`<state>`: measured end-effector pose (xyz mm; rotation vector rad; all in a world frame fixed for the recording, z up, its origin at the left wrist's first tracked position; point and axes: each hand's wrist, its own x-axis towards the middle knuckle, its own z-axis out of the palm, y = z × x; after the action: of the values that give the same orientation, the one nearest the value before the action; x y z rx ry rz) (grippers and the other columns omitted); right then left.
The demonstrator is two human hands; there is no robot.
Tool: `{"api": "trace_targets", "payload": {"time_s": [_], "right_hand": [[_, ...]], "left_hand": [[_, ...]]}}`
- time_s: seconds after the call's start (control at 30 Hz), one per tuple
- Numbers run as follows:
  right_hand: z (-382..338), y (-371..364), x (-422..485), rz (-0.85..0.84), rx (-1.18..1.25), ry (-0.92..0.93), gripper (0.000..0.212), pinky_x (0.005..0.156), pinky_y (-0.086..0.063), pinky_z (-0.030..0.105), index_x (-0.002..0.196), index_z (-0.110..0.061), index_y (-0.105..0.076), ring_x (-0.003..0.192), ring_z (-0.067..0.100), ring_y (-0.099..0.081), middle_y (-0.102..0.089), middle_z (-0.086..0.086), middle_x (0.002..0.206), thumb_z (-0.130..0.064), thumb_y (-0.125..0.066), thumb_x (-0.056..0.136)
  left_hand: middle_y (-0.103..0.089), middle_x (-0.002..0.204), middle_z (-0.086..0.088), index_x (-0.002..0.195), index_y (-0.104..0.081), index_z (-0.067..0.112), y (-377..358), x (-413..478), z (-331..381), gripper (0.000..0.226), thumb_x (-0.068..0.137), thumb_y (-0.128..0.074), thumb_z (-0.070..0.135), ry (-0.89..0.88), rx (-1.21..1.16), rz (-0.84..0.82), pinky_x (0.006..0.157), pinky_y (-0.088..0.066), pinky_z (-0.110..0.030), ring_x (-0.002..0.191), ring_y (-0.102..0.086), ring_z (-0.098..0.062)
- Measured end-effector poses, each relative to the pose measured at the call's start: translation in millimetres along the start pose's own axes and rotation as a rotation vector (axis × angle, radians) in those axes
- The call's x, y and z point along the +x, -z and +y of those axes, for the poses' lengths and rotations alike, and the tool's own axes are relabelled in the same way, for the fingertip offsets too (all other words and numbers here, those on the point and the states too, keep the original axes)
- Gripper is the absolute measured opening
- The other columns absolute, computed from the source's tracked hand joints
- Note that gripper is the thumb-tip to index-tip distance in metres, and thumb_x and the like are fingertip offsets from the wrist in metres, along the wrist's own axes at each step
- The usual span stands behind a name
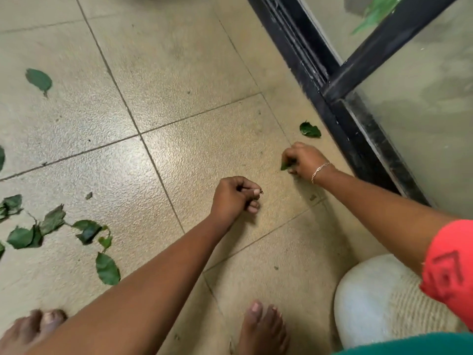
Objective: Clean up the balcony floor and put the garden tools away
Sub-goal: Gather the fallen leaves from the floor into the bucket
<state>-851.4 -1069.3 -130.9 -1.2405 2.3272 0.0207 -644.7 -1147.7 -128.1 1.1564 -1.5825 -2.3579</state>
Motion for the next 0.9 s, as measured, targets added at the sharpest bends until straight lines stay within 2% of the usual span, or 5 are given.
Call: {"api": "trace_targets", "payload": {"time_s": [0.2,0.33,0.57,0.77,0.9], "right_hand": [[28.2,26.0,26.1,0.383,0.122,-0.21,0.021,0.081,-0.041,0.022,0.09,-0.009,-0.073,0.096,0.025,-0.061,-0.068,0.009,0.098,0.004,-0.066,0.076],[47.3,45.8,52.2,0.364,0.082,-0.276,0.016,0.086,-0.037,0.024,0.087,-0.011,-0.071,0.106,0.025,-0.051,-0.058,0.009,0.114,-0.002,-0.073,0.074],[41.9,26.9,50.3,0.34,-0.09,-0.131,0.018,0.084,-0.045,0.031,0.087,-0.004,-0.071,0.096,0.031,-0.059,-0.066,0.013,0.099,0.007,-0.06,0.078],[-81.0,30.4,51.8,0.369,0.445,0.148,0.015,0.064,-0.039,0.0,0.082,-0.001,-0.073,0.068,0.001,-0.057,-0.067,0.003,0.08,0.004,-0.074,0.068],[-167.6,28.1,53.1,0.371,0.601,0.367,0.016,0.065,-0.047,0.018,0.074,-0.005,-0.073,0.066,0.008,-0.058,-0.067,0.005,0.076,0.006,-0.073,0.062]], "left_hand": [[-0.061,0.069,-0.009,0.071,-0.053,0.006,-5.8,20.4,8.1,0.019,0.085,-0.065,0.001,0.037,-0.048,0.054,0.044,-0.049,-0.022,0.05,-0.057,-0.012],[-0.065,0.083,-0.008,0.069,-0.051,0.005,0.0,27.9,9.3,0.021,0.083,-0.065,-0.004,0.066,-0.059,0.077,0.053,-0.052,-0.027,0.062,-0.06,-0.018],[-0.058,0.061,-0.007,0.07,-0.048,0.008,18.1,31.7,16.1,0.026,0.08,-0.064,-0.009,0.053,-0.261,0.244,0.044,-0.05,-0.021,0.046,-0.058,-0.012],[-0.052,0.072,-0.01,0.085,-0.061,0.003,38.4,41.8,33.3,0.023,0.097,-0.042,-0.001,0.181,-0.524,0.354,0.055,-0.056,-0.02,0.063,-0.056,-0.015],[-0.044,0.071,-0.01,0.078,-0.05,-0.003,65.9,42.0,60.4,0.034,0.101,-0.027,0.001,0.264,-0.776,0.362,0.081,-0.052,-0.036,0.06,-0.057,-0.022]]}}
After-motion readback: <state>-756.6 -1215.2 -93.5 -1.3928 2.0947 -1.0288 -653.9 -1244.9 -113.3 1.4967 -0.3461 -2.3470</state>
